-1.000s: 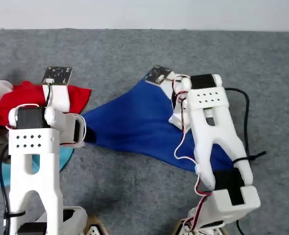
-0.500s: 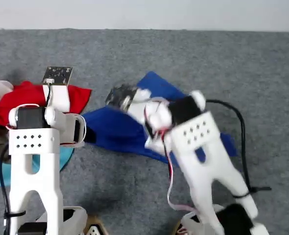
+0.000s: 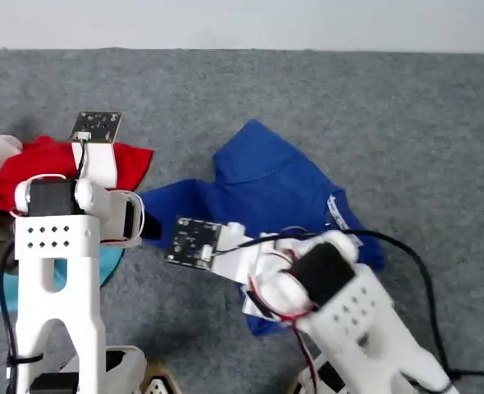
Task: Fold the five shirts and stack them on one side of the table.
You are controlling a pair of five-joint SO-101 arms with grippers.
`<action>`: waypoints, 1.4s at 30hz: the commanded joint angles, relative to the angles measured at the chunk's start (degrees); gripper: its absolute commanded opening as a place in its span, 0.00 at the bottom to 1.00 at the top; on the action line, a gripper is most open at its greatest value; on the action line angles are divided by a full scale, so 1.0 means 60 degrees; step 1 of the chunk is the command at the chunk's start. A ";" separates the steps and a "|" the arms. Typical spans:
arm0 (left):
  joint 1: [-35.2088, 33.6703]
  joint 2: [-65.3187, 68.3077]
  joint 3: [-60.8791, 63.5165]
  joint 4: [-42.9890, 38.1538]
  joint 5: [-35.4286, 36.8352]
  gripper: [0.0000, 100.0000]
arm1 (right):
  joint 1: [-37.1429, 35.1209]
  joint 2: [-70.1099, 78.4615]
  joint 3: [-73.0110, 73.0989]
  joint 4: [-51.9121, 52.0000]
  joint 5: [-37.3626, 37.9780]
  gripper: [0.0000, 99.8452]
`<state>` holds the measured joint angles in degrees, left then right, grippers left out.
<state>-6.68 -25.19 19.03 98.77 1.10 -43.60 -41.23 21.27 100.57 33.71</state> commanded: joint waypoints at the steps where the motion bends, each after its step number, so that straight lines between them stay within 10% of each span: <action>1: 0.0015 -0.0264 -0.0022 0.0322 -0.0132 0.27 | 0.0535 -0.0740 -0.0440 0.0388 -0.0322 0.25; 13: 0.0015 -0.0264 -0.0022 0.0322 -0.0117 0.27 | 0.6982 0.2278 -0.0352 -0.4799 -0.0264 0.25; 27: 0.0000 -0.0264 -0.0022 0.0322 -0.0117 0.27 | 0.7011 1.0835 -0.6256 -0.4110 -0.0264 0.25; 37: 0.0000 -0.0264 -0.0022 0.0322 -0.0117 0.27 | 0.6601 1.3209 -0.8864 -0.2850 0.0557 0.00; 42: 0.0000 -0.0264 -0.0022 0.0322 -0.0117 0.27 | 0.6542 1.3487 -0.8923 -0.2718 0.0601 0.04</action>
<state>-6.68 -25.19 19.03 98.77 1.10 -4.13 40.00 -29.36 83.16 36.26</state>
